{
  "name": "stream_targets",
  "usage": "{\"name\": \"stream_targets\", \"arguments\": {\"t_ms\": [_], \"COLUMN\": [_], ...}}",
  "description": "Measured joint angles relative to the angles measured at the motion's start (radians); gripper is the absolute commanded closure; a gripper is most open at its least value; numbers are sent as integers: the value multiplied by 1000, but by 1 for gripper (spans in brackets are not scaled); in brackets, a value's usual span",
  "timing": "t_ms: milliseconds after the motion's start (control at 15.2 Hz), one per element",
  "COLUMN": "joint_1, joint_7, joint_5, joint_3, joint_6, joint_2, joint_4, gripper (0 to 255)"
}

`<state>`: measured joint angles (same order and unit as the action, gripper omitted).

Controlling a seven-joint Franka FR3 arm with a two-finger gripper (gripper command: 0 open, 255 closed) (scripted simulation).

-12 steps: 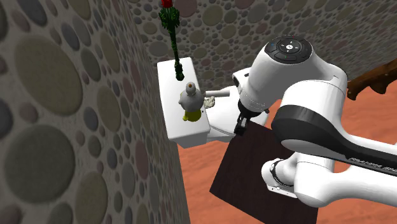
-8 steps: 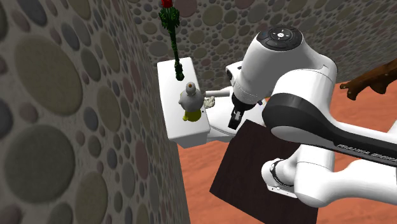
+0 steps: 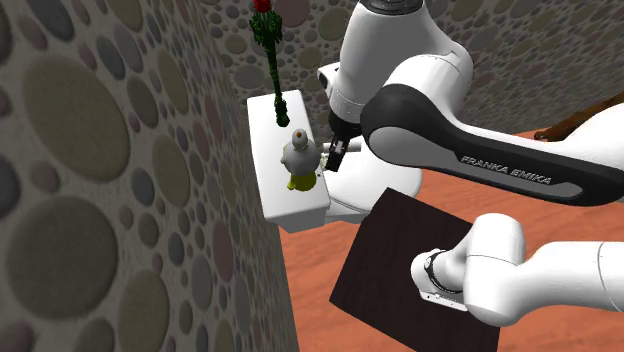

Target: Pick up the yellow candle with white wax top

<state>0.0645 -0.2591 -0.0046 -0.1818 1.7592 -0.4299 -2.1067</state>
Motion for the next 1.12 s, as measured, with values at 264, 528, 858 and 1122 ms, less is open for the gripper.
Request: {"name": "stream_targets", "arguments": {"t_ms": [264,528,858,1122], "joint_1": [21,28,29,29], "joint_7": [-81,-153,-168,-172], "joint_5": [61,119,128,129], "joint_3": [-41,-72,-73,-74], "joint_6": [15,18,81,111], "joint_2": [148,257,265,265], "joint_4": [158,278,224,194], "gripper": [0,0,0,255]}}
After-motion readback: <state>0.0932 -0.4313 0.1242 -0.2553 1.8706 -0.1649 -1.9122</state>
